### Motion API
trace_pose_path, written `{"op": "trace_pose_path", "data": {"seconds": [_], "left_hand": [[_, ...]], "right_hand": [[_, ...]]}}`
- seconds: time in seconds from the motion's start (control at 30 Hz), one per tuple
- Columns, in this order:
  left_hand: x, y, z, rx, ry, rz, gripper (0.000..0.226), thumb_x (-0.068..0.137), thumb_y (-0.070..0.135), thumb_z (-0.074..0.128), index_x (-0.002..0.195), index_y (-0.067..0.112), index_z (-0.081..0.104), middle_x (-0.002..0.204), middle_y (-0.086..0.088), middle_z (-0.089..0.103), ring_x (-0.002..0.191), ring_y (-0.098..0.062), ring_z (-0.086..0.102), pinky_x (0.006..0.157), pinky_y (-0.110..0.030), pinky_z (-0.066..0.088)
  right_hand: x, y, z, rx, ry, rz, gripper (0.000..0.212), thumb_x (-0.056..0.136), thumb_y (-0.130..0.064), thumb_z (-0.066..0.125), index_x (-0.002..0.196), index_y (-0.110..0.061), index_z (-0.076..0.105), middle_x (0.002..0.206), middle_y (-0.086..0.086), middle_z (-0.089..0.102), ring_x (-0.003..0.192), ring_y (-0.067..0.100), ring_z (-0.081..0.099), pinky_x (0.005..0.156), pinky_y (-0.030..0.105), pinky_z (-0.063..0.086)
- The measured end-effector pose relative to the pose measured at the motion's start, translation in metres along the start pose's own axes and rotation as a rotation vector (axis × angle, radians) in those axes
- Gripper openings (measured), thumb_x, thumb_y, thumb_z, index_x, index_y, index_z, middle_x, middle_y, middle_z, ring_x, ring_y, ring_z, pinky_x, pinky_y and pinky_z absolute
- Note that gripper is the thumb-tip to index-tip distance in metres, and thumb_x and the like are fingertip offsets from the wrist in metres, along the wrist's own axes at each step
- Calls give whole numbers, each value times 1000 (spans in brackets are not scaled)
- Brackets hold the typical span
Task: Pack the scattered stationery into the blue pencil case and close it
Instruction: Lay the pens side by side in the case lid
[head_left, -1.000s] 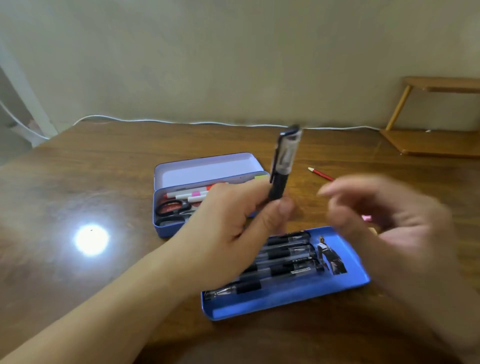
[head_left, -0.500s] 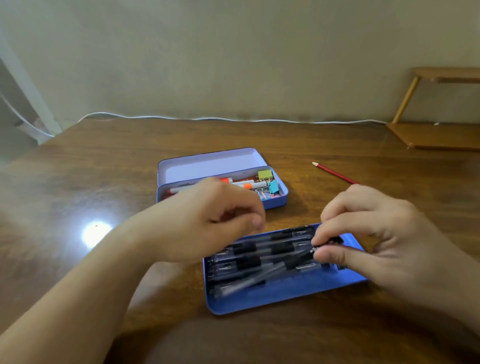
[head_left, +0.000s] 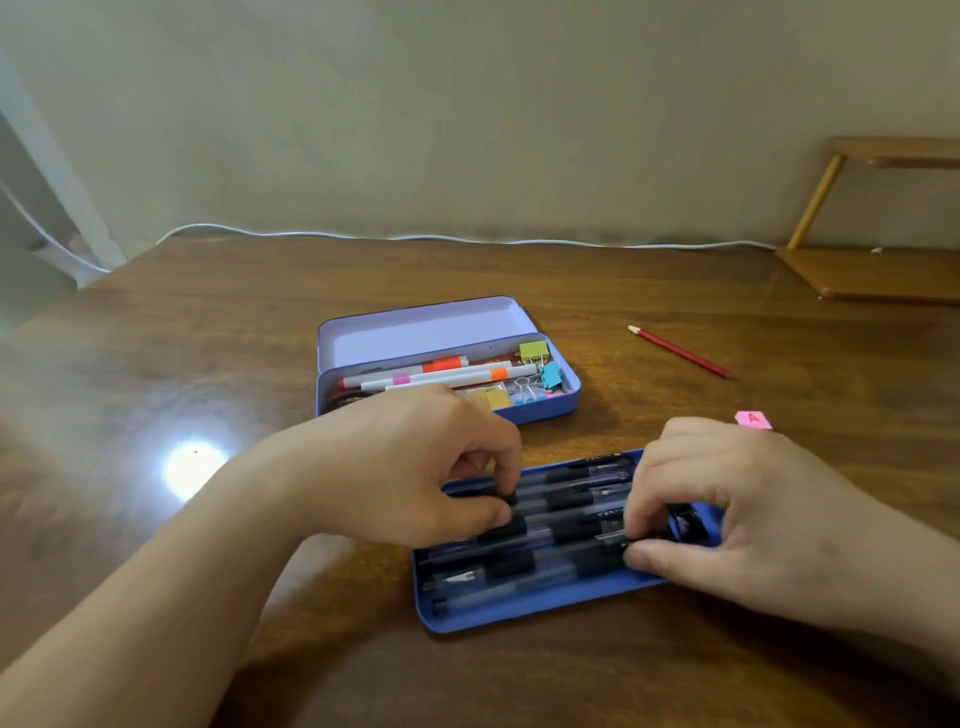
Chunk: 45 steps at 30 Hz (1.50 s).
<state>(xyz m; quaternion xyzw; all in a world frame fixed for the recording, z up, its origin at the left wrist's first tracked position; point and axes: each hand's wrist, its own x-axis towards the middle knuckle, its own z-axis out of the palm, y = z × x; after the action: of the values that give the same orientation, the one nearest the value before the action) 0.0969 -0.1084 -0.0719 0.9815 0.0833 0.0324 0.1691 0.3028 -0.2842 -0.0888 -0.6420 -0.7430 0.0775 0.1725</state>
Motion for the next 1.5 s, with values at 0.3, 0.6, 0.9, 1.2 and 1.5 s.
{"op": "trace_pose_path", "data": {"seconds": [0.3,0.6,0.9,1.2,1.5], "left_hand": [[2,12,4,-62,-146,38,32,71,53,76,89,32,60,78,4,58,71,-15,56,63,-36,48],[5,5,8,9,132,107,14,82,46,62,85,33,61,75,16,55,72,-6,53,64,-24,46],[11,-3,15,135,230,164,22,85,50,60,98,33,65,107,15,56,98,-9,46,89,-36,44],[13,-11,14,163,379,91,19,86,47,58,96,33,65,105,15,60,98,-15,49,82,-44,47],[14,-20,13,152,532,-36,12,84,29,61,91,26,70,95,11,66,88,-17,47,78,-41,47]], "right_hand": [[2,-7,4,-4,11,56,25,74,-65,60,81,-41,62,78,-21,59,85,4,56,66,24,48],[18,85,-15,-172,250,761,44,88,-53,53,129,-38,58,140,-5,54,131,27,41,107,48,37],[20,76,-17,-176,210,708,29,91,-34,61,118,-24,68,130,-6,61,129,20,44,109,47,36],[24,68,-8,-196,391,726,28,85,-23,72,113,-23,71,99,-2,72,95,15,62,86,35,52],[2,10,-13,276,128,112,29,74,-22,81,95,-40,72,90,-16,69,91,12,64,75,18,47]]}}
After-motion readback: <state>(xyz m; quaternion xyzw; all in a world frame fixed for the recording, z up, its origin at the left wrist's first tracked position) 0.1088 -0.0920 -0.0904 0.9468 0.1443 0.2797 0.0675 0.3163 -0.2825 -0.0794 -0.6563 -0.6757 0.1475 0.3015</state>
